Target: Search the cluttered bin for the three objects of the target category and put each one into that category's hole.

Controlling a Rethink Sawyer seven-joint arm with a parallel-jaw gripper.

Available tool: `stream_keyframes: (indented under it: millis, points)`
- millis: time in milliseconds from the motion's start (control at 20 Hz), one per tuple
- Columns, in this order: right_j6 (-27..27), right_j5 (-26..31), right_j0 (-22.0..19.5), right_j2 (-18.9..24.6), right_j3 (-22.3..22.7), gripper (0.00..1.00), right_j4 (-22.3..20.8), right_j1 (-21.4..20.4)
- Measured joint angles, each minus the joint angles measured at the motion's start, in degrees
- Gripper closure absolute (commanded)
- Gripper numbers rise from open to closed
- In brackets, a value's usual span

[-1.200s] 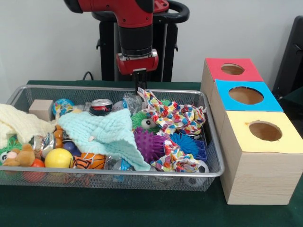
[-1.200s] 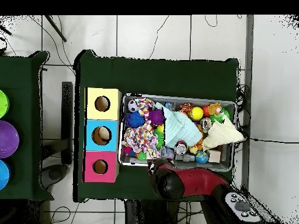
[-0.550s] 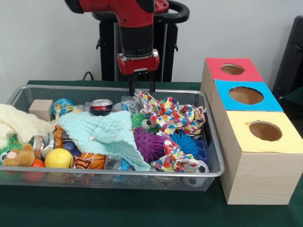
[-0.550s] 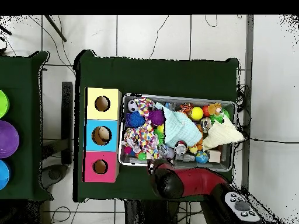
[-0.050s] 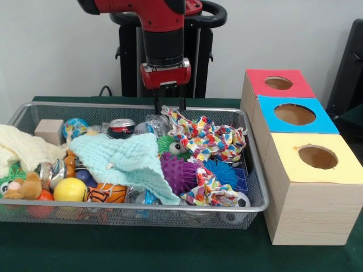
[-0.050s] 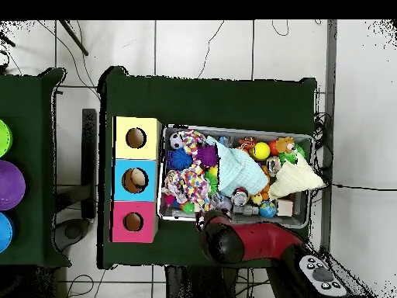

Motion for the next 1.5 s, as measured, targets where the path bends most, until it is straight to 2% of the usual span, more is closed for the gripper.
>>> stream_keyframes:
  millis: [500, 1200, 1500]
  points:
    - [0.00, 7.46, -2.96, 3.51, -1.35, 0.00, 1.05, -2.81]
    - [0.00, 8.25, -3.20, 5.12, -3.86, 0.00, 1.01, -2.69]
    - [0.00, 7.27, -1.74, 5.10, -4.36, 0.00, 1.03, -0.90]
